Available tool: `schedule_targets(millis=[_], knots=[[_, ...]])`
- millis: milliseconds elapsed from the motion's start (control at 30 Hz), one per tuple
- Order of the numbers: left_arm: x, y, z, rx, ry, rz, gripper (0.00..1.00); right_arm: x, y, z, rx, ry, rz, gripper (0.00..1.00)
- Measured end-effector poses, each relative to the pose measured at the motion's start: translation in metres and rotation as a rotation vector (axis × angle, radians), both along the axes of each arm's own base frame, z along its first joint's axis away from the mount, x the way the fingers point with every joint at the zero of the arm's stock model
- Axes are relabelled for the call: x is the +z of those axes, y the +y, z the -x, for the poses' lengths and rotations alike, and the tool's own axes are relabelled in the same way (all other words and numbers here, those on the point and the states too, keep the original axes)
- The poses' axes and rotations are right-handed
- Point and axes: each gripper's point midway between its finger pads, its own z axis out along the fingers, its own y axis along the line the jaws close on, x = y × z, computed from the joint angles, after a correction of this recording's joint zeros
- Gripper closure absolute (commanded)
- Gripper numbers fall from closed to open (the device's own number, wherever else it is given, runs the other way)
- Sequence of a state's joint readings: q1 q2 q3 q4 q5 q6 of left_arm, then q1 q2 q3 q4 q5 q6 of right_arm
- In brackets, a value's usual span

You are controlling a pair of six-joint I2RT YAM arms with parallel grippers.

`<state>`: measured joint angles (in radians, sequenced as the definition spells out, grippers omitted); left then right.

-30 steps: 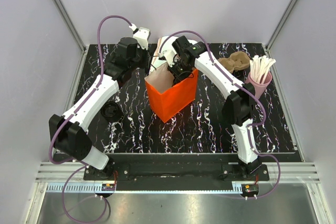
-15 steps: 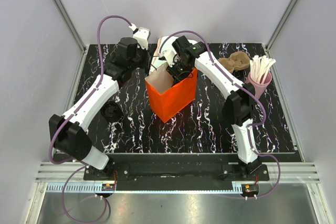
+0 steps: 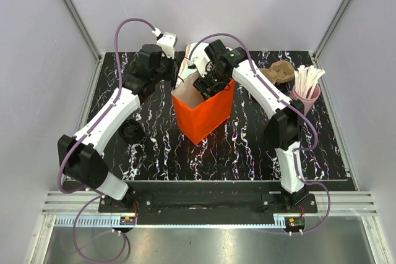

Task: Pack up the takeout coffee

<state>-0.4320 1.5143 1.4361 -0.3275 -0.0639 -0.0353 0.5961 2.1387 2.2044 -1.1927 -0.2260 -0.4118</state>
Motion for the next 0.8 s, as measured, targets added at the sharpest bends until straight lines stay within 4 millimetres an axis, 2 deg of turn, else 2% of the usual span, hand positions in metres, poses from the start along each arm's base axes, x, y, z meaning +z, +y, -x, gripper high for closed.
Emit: schedule_targets(millis=[67,167,433,800], knots=[[0.000,0.000,0.000,0.000,0.001,0.000,0.69,0.003,-0.001,0.001,0.002,-0.002,0.001,0.03],[0.000,0.000,0.000,0.000,0.001,0.000,0.69,0.009,-0.001,0.000,0.002,-0.010,-0.002,0.00],[0.000,0.000,0.000,-0.001,0.001,-0.001,0.69,0.044,-0.001,-0.001,0.000,-0.066,-0.033,0.00],[-0.001,0.001,0.001,-0.001,0.009,-0.005,0.61,0.097,-0.006,0.006,-0.002,-0.159,-0.095,0.00]])
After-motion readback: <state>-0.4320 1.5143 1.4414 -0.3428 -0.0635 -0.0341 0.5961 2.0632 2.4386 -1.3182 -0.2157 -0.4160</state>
